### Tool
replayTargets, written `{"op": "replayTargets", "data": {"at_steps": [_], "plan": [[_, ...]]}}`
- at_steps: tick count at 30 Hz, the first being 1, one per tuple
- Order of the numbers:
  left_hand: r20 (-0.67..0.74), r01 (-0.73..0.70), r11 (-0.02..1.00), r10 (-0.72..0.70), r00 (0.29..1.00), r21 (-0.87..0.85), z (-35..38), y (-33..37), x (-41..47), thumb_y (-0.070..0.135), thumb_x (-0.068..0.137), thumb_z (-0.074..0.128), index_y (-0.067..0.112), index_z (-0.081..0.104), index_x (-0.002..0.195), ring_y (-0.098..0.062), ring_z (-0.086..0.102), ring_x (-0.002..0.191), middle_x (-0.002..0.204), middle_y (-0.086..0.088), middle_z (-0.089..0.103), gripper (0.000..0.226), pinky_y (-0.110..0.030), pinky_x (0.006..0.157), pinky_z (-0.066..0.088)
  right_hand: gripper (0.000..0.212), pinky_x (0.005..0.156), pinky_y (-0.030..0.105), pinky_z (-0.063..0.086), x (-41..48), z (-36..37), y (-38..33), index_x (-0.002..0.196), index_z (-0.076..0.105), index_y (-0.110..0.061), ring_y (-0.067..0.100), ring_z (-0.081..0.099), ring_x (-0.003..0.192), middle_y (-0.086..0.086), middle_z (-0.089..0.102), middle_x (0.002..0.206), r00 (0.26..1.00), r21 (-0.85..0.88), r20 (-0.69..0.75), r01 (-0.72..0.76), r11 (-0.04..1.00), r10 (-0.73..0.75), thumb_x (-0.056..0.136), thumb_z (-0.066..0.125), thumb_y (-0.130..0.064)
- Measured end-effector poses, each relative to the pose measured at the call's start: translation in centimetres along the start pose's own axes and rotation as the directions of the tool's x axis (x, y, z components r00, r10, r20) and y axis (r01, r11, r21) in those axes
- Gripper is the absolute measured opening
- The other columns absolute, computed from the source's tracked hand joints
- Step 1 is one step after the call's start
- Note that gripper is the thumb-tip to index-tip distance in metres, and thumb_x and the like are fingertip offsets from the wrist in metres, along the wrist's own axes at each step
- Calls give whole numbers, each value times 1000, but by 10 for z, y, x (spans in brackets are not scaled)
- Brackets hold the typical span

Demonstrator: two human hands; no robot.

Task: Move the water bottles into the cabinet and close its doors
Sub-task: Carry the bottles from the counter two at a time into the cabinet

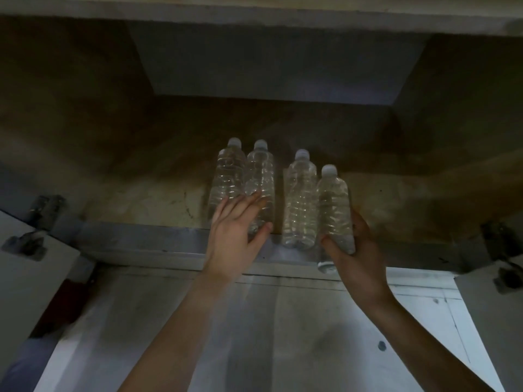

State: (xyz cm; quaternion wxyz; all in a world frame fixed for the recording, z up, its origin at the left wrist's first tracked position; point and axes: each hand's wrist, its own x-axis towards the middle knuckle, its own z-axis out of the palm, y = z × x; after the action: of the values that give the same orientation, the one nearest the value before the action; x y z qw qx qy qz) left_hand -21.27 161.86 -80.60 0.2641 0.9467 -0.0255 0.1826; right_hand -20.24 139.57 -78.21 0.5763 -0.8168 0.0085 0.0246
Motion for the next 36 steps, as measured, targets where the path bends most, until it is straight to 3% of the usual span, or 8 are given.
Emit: {"op": "replayTargets", "data": {"at_steps": [3,7,12,15,18,24,29,36], "plan": [[-20,-13,1000,12,1000,-17,0,0,0,41,92,55,21,63,129,-14,50,131,140,5,57,43,-44,118,26,47,68,-2,43,1,1,2,126,52,-39,-22,57,92,-30,61,108,1000,20,-10,22,1000,-22,85,72,-32],[-34,-4,999,3,999,-32,1,0,1,40,91,58,20,64,129,-14,51,129,138,5,59,43,-44,117,28,49,79,9,50,10,4,4,130,52,-39,-8,62,103,-22,65,116,999,61,23,42,997,-43,86,72,-29],[-46,-8,1000,7,999,-28,1,-1,1,38,89,63,21,65,127,-12,52,127,136,6,60,43,-40,117,28,46,72,1,46,25,11,4,123,53,-39,-18,59,92,-27,63,106,997,25,-6,71,997,-71,86,74,-22],[-55,-13,999,11,998,-39,0,0,2,35,88,67,21,65,127,-10,52,126,136,6,60,42,-34,117,26,47,83,14,52,38,11,4,129,56,-31,-4,62,101,-13,67,114,997,-5,18,79,997,-79,85,74,-27],[-61,-16,999,13,998,-46,0,-1,2,33,87,68,20,65,127,-10,52,127,136,6,60,41,-34,117,26,45,91,34,55,48,11,7,125,56,-36,7,64,106,-8,67,115,992,-32,25,125,992,-124,84,74,-30],[113,-28,996,18,993,88,-25,13,-11,40,93,52,17,60,133,-20,49,133,138,0,59,47,-46,121,16,56,102,41,49,36,-2,-1,141,40,-40,16,50,126,-4,51,139,989,-221,129,95,971,-67,90,60,-50],[245,-1,988,-38,969,156,-101,61,-37,40,97,40,12,55,138,-28,45,136,142,-7,56,52,-50,115,30,62,101,44,46,-13,-38,-63,145,41,-20,31,43,129,9,49,142,973,-635,182,226,738,-141,95,36,-56],[284,51,985,-96,954,162,-262,179,-36,32,96,41,7,65,126,-28,50,120,125,-10,66,46,-43,104,39,54,98,45,46,-103,-114,-228,132,58,-10,37,54,116,13,62,126,972,-726,197,234,647,-131,96,40,-46]]}}
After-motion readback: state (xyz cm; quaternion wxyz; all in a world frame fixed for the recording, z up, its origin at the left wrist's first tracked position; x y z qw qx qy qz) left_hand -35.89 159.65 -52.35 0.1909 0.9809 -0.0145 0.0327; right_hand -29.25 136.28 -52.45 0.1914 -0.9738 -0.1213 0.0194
